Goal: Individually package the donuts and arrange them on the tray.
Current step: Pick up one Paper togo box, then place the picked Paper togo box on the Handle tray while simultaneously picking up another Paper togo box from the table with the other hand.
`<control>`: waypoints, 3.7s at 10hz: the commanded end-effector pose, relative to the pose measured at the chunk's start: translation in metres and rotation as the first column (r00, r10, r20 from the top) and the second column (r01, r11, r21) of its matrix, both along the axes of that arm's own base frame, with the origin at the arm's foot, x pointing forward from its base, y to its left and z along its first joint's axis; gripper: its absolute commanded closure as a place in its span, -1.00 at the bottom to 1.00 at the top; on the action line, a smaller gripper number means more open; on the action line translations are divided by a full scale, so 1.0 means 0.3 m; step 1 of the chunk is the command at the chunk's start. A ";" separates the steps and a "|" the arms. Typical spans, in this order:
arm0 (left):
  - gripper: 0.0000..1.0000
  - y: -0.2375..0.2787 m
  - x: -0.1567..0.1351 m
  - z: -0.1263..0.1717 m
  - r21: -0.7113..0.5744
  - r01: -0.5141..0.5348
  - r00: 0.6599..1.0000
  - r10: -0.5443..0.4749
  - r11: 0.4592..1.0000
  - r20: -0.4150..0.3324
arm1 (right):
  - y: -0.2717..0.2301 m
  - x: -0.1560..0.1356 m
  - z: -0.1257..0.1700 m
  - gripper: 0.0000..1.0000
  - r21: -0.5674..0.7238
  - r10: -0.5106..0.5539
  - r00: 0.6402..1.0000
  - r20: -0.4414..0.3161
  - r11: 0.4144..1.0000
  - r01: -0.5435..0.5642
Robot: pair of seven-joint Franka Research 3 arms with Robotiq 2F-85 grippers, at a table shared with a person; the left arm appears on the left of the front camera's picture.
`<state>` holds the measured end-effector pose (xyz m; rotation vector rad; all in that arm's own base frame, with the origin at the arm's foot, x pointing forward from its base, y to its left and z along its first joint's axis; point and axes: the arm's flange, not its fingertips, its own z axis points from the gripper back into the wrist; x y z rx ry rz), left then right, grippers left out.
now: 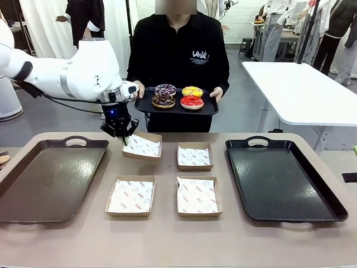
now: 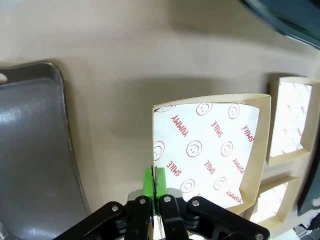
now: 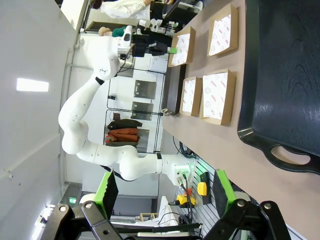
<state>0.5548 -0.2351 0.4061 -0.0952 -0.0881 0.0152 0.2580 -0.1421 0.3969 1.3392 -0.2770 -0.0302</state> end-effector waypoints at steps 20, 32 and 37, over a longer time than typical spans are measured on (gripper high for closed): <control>1.00 -0.012 -0.108 0.255 0.047 0.047 0.997 -0.049 0.998 0.053 | 0.000 0.006 0.000 -1.00 0.018 -0.001 1.000 0.014 1.000 0.001; 1.00 -0.012 -0.108 0.255 0.047 0.047 0.997 -0.049 0.998 0.053 | 0.000 0.006 0.000 -1.00 0.018 -0.001 1.000 0.014 1.000 0.001; 1.00 -0.012 -0.108 0.255 0.047 0.047 0.997 -0.049 0.998 0.053 | 0.000 0.006 0.000 -1.00 0.018 -0.001 1.000 0.014 1.000 0.001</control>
